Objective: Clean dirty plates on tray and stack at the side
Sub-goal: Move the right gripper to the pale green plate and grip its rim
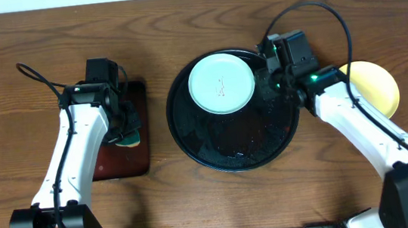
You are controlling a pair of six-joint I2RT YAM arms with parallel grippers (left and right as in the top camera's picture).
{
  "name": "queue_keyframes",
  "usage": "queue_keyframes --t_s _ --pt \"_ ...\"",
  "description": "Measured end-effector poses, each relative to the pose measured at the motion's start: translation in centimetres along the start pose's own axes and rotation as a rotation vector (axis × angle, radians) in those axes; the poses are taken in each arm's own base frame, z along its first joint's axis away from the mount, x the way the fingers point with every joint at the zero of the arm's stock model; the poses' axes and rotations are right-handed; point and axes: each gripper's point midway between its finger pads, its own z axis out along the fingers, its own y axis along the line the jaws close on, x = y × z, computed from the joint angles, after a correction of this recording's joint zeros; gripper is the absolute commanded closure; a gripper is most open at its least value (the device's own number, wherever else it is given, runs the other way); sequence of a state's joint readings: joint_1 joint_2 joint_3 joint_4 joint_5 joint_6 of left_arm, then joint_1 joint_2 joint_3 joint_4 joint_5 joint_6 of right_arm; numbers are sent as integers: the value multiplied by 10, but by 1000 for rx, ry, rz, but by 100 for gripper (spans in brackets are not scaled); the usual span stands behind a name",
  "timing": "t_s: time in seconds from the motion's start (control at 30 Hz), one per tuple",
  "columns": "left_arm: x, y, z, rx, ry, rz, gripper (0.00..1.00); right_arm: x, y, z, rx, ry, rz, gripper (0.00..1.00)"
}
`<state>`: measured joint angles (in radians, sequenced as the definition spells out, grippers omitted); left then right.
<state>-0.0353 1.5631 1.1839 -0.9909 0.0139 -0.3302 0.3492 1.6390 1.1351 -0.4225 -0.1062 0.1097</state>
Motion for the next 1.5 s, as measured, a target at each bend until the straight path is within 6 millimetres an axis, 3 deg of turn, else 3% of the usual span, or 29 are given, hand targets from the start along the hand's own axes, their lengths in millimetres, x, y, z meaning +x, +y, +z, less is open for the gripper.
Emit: queue_keyframes --t_s 0.1,0.2,0.3,0.4,0.67,0.97,1.07,1.2,1.33,1.5 --pt "1 0 0 2 3 6 92 -4 -1 22 -8 -16 -20 58" --pt "2 0 0 -1 10 11 92 9 -5 58 -11 21 -26 59" --pt "3 1 0 -3 14 14 92 22 -9 85 -6 51 -28 74" --pt "4 1 0 -3 15 14 92 38 -13 99 0 93 -17 99" --pt "5 2 0 -6 22 18 92 54 -15 85 21 178 31 99" --pt "5 2 0 -6 22 19 92 85 -14 19 86 340 202 99" --pt "5 2 0 -6 22 18 92 96 -15 7 109 386 265 99" --pt "5 2 0 -6 22 18 92 103 -15 6 124 408 314 99" --pt "5 2 0 -5 21 19 92 101 -16 11 130 394 334 85" --pt "2 0 0 0 9 18 92 104 -19 25 120 403 260 78"
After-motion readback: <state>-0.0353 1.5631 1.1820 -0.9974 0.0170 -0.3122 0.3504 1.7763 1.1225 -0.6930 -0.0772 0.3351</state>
